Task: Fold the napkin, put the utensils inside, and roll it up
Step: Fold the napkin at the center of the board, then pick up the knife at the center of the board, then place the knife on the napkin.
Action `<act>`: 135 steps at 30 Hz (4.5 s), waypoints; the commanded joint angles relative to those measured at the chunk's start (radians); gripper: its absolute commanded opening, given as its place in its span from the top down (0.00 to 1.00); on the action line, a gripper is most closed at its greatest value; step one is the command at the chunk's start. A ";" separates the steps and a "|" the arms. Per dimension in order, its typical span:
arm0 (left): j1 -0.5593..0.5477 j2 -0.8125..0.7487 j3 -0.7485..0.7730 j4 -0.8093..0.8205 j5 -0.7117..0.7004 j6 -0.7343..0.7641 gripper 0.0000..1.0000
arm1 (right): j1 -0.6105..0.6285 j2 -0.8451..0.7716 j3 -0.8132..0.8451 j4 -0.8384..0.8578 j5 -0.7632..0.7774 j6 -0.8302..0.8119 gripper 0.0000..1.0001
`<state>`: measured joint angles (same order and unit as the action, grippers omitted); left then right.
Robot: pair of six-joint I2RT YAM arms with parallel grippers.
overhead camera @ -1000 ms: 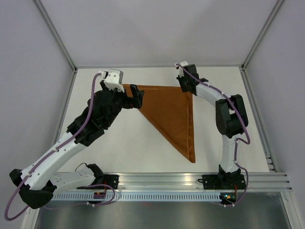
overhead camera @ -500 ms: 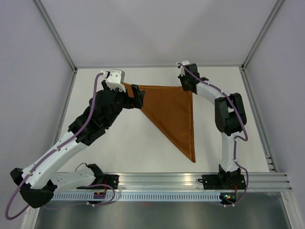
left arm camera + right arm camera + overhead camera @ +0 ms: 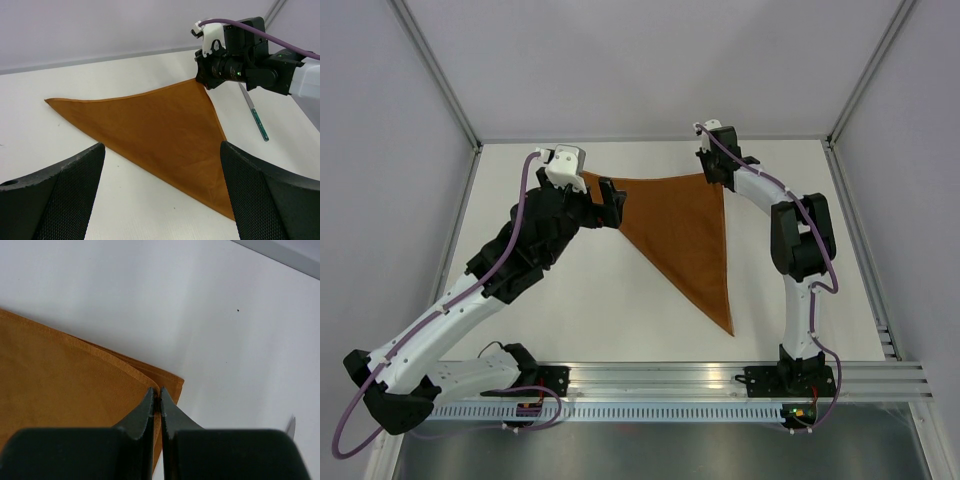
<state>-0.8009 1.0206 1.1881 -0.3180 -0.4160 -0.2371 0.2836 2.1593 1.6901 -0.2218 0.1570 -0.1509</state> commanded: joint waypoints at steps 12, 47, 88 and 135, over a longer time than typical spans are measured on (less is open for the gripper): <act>-0.004 -0.004 0.027 0.036 0.008 0.030 0.00 | -0.017 0.020 0.028 -0.008 0.026 -0.007 1.00; -0.006 -0.074 -0.117 0.154 0.059 -0.025 0.00 | -0.233 -0.330 -0.318 -0.205 -0.076 0.096 0.48; -0.003 -0.083 -0.153 0.166 0.095 -0.031 0.00 | -0.397 -0.227 -0.481 -0.188 -0.140 0.091 0.83; -0.003 -0.099 0.005 0.023 0.029 -0.028 0.00 | 0.354 -0.128 -0.092 -0.326 -0.269 0.240 1.00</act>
<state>-0.8009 0.9283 1.1549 -0.2798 -0.3626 -0.2394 0.6266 2.0178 1.5692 -0.5571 -0.1322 0.0280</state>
